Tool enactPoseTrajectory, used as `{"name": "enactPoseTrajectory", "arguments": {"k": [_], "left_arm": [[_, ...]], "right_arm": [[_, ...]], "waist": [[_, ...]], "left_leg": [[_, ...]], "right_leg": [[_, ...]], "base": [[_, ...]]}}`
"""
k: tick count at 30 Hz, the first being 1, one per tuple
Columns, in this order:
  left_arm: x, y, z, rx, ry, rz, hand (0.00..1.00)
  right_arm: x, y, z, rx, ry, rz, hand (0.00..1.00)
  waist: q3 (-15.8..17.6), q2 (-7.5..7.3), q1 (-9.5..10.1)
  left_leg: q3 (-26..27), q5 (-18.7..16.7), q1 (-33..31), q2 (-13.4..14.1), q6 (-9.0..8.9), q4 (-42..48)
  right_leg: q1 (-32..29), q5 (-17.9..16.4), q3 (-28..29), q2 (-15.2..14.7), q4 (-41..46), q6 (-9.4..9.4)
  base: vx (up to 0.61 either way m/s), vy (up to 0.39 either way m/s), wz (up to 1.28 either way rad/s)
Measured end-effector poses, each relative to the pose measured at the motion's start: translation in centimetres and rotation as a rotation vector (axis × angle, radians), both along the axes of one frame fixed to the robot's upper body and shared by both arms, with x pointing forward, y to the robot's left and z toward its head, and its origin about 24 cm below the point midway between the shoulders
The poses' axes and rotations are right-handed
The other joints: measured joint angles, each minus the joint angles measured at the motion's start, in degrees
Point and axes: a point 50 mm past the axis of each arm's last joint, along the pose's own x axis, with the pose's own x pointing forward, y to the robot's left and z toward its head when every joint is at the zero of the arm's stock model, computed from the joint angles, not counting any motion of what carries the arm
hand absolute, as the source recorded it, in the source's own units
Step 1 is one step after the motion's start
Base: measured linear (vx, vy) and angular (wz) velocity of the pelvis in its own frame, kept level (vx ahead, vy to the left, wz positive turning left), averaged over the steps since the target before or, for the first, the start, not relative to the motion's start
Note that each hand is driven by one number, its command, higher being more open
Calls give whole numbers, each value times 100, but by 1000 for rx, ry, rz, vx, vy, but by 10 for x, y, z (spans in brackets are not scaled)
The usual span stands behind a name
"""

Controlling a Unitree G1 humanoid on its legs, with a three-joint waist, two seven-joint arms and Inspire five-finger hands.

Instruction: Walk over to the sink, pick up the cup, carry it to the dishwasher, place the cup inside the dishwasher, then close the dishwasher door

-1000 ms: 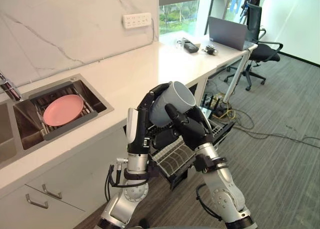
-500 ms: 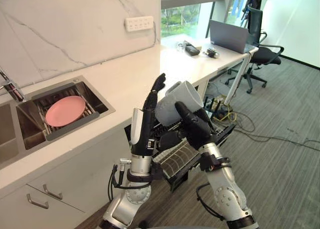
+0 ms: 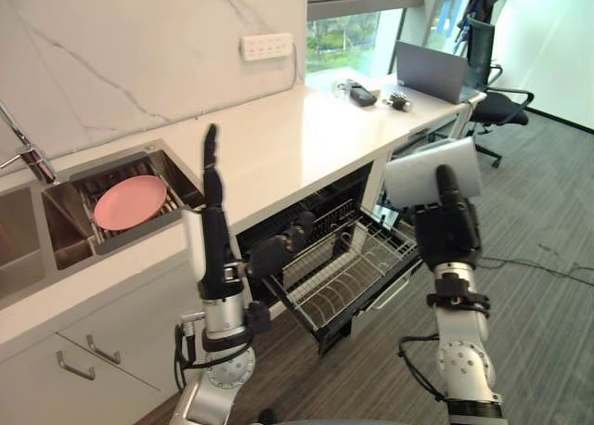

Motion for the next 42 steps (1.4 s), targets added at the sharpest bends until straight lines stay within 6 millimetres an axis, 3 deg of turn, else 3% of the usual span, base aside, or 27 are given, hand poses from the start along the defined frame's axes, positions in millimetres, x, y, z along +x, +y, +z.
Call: {"name": "enactPoseTrajectory", "arguments": {"k": [6,10,15,17,21,23,27,30,34,36,39,42], "left_arm": [[-24,64,-10,-92,-14,489,100],[-38,86,-16,-83,21,654,100],[-56,112,-38,-154,215,771,100],[-71,119,-65,-201,403,815,100],[-92,117,-109,-224,704,798,100],[-103,111,-138,-260,879,752,100],[-133,100,-186,-373,1171,670,100],[-166,89,-226,-584,1432,593,100],[-190,85,-244,-667,1619,509,100],[-200,84,-249,-754,1680,472,100],[-199,86,-251,-772,1710,429,100],[-193,89,-252,-739,1725,386,100]], "right_arm": [[-26,-30,-30,-294,254,-150,0],[-31,-47,-54,-407,431,-153,0],[-34,-57,-81,-564,632,-80,0],[-23,-62,-88,-625,699,-49,0],[-1,-66,-90,-704,756,-11,0],[13,-66,-92,-755,795,29,0],[26,-57,-102,-796,854,105,0],[26,-50,-123,-771,969,190,0],[23,-47,-140,-727,1077,258,0],[25,-45,-142,-716,1102,295,0],[25,-44,-144,-719,1113,316,0],[29,-42,-143,-731,1120,327,0]], "waist": [[-49,-25,134],[-76,-32,291],[-107,-60,549],[-102,-69,648],[-75,-118,894],[-45,-168,1148],[-25,-183,1229],[158,-143,1314],[330,-121,1385],[405,-35,1388],[465,63,1392],[500,94,1413]], "left_leg": [[-322,60,-138,-4,-29,1],[-619,97,-205,-24,-60,0],[-1046,202,-342,-17,-147,-1],[-1241,273,-442,-5,-175,-1],[-1476,350,-592,22,-201,0],[-1508,351,-645,47,-179,0],[-1723,360,-664,-50,-181,1],[-1894,380,-484,-149,-204,2],[-1997,390,-367,-211,-189,4],[-2015,379,-303,-214,-204,3],[-2035,374,-269,-208,-208,2],[-2040,359,-355,-217,-186,2]], "right_leg": [[104,8,-332,72,-84,30],[207,-52,-626,111,-84,16],[286,-176,-1043,205,-24,-34],[288,-209,-1227,259,8,-38],[277,-257,-1464,333,10,-49],[255,-316,-1495,390,5,-71],[330,-382,-1727,356,52,-73],[563,-415,-1851,282,66,-19],[737,-459,-1877,262,62,-10],[805,-469,-1868,268,60,-14],[841,-531,-1882,280,60,-54],[762,-598,-1890,298,60,24]], "base": [[63,-39,27],[14,-54,43],[-34,-55,43],[-55,-57,43],[-59,-49,35],[-34,-34,15],[2,-27,31],[44,-22,27],[2,-25,17],[-49,-25,4],[-83,-18,3],[-90,-10,4]]}}
